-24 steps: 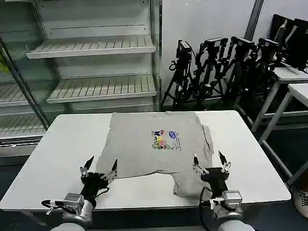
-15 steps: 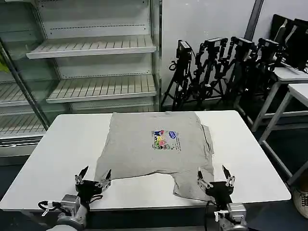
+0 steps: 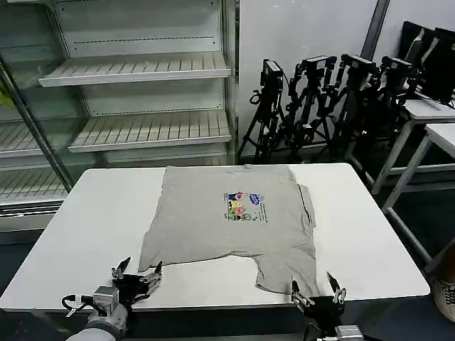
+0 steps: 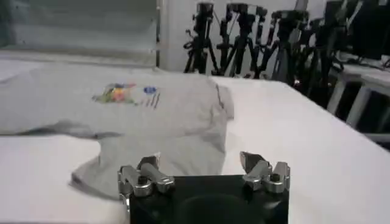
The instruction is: Fold and organize the clothes.
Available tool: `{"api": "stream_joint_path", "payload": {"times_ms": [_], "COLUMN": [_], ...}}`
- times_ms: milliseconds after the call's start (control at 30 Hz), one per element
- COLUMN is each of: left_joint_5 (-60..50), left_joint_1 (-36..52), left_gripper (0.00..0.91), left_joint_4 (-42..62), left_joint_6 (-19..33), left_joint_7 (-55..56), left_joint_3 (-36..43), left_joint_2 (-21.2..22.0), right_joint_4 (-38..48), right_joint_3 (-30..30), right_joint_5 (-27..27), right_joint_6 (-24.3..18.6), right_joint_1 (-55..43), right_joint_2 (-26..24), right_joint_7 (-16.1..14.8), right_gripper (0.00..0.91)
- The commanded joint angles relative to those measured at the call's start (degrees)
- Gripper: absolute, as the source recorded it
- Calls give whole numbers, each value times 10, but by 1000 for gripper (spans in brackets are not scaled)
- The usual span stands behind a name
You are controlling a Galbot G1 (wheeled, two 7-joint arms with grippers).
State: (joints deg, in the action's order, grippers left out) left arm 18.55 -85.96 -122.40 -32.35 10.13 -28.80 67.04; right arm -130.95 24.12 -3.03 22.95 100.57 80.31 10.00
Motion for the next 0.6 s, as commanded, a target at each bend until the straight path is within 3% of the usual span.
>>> {"api": "stream_joint_path", "payload": {"times_ms": [33,600], "left_joint_5": [14,34], "left_joint_1": [3,14], "left_gripper": [60,30], "left_joint_4": [14,19], "left_joint_6": [-7,-2], "left_joint_7": [0,-4], "left_joint_3": [-2,4], "left_joint_2": [-7,-6], "right_joint_4": [5,19], "right_joint_3": [-1,-8], "right_joint_5": [7,-21], "right_joint_6": [-6,-3], "right_joint_1": [19,-2], "right_joint_2": [0,18], "right_joint_7": [-1,0], "right_gripper": [0,0]}}
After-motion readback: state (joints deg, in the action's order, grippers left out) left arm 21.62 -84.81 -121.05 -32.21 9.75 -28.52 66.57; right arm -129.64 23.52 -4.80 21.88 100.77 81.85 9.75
